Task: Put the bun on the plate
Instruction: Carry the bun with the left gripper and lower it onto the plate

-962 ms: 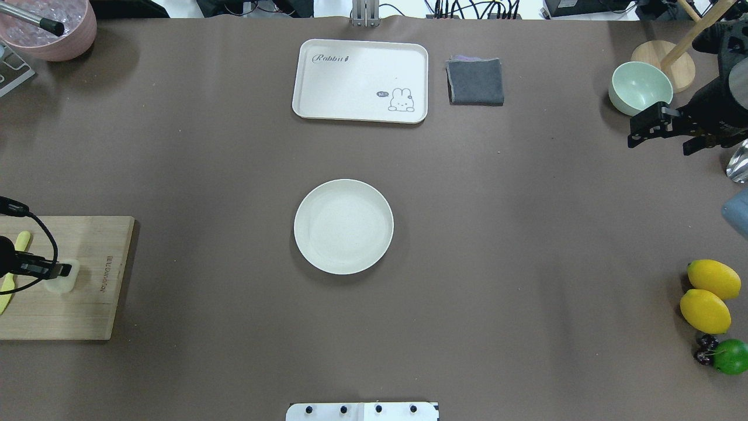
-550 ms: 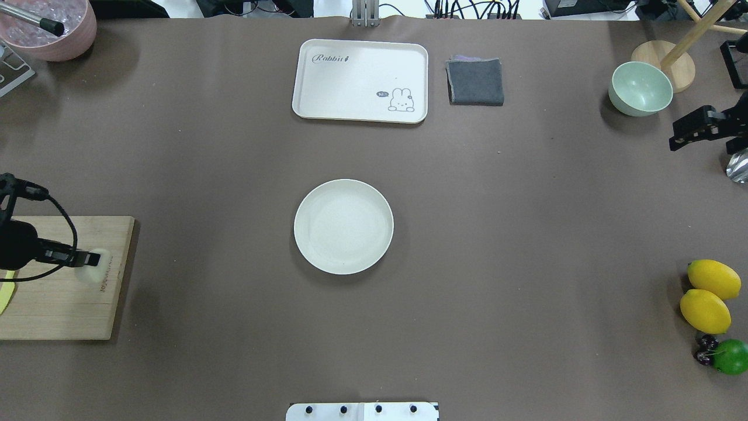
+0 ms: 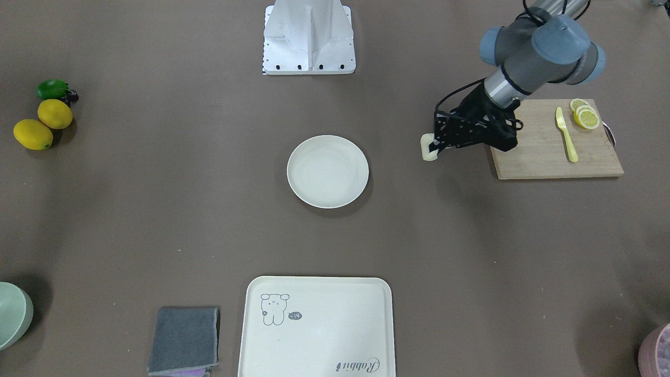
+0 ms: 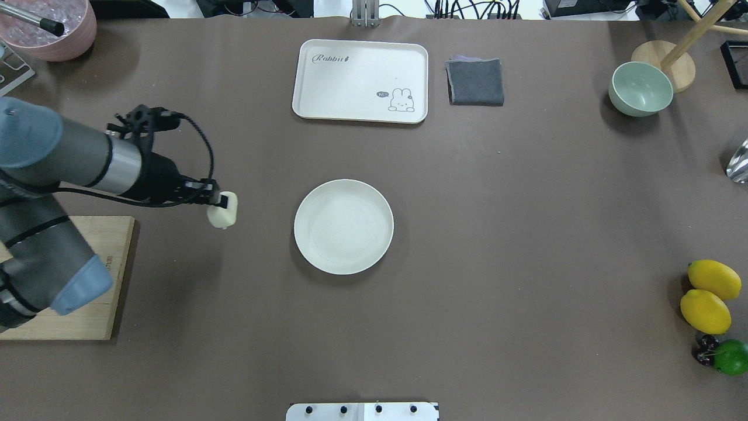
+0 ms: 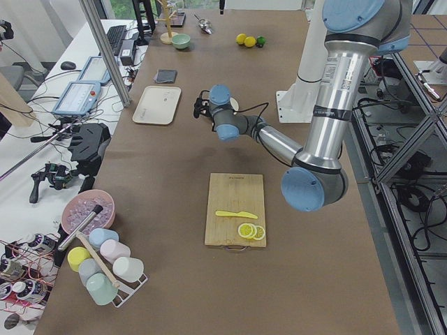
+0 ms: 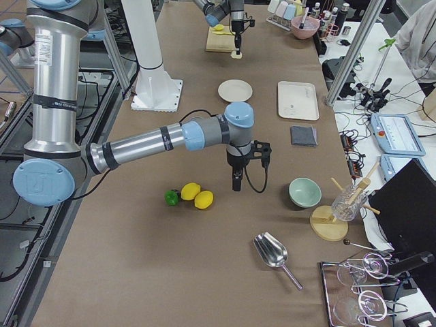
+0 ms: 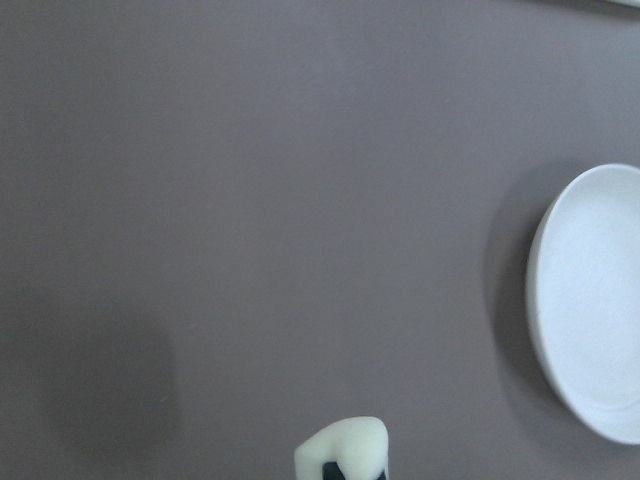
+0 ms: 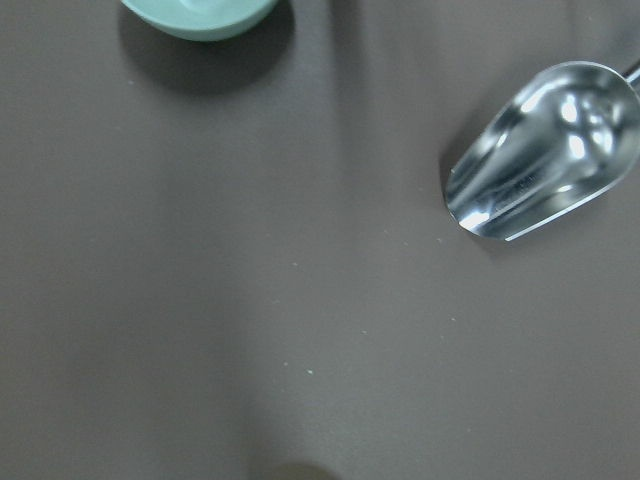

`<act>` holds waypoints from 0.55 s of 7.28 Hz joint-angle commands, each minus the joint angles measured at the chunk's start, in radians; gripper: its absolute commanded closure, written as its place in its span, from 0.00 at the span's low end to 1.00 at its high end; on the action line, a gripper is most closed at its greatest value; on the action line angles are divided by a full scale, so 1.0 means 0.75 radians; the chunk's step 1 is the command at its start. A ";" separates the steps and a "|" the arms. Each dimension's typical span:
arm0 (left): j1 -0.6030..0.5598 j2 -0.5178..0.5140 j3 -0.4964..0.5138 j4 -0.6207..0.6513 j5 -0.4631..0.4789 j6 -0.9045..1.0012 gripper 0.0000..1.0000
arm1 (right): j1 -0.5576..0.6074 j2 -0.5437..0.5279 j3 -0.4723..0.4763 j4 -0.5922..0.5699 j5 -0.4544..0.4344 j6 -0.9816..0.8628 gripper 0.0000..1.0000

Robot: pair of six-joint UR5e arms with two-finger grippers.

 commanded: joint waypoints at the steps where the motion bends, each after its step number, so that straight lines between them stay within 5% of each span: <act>1: 0.217 -0.273 0.145 0.041 0.226 -0.154 0.87 | 0.031 -0.061 -0.031 0.001 0.001 -0.021 0.00; 2: 0.279 -0.343 0.197 0.039 0.314 -0.221 0.84 | 0.031 -0.059 -0.031 0.001 0.001 -0.021 0.00; 4: 0.359 -0.364 0.207 0.039 0.433 -0.230 0.46 | 0.031 -0.061 -0.035 0.001 -0.001 -0.018 0.00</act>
